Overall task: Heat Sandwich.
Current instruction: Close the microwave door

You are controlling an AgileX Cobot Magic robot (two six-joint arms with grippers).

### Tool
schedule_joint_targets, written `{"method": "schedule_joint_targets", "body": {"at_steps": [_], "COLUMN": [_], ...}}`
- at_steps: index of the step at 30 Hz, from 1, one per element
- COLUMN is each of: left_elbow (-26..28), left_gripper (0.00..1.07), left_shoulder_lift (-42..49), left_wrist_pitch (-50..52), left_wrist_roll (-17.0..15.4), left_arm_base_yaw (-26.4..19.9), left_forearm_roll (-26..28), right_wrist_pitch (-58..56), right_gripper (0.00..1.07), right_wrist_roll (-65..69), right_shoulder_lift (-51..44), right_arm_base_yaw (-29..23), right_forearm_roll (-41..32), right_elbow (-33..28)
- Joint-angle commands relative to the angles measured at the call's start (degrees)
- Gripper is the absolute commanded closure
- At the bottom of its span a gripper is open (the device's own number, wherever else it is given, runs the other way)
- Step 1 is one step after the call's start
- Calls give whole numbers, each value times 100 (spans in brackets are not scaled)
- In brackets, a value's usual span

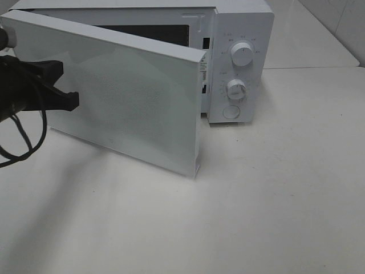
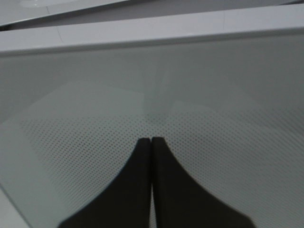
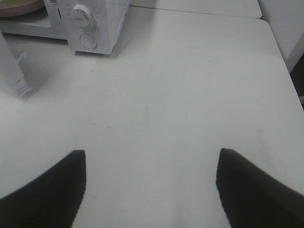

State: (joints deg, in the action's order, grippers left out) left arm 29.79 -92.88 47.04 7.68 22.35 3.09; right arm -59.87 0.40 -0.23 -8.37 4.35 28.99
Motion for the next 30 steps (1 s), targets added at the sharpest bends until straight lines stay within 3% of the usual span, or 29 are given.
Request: {"method": "schedule_joint_targets", "body": {"at_steps": [1,7,17,30], "left_elbow": [258,602,1175,2338], "left_gripper": [107,107,107,107], "left_shoulder_lift": [-183,-487,-819,-1501], "left_wrist_pitch": [63,34,-189,-625], "left_wrist_roll": [229,413,424,424], "left_arm_base_yaw": [229,527,808,1261], "left_forearm_roll": [390,768,814,871], "right_wrist_pitch": [69,69,69,69], "right_gripper": [33,33,33,33], "right_wrist_roll": [-6,-6,-6,-6], "right_shoulder_lift": [-149,-149,-149,-149], "right_arm_base_yaw": [34,34,34,34], "right_forearm_roll": [-17,-17,-17,-17], "right_elbow": [-6,-6,-6,-6]}}
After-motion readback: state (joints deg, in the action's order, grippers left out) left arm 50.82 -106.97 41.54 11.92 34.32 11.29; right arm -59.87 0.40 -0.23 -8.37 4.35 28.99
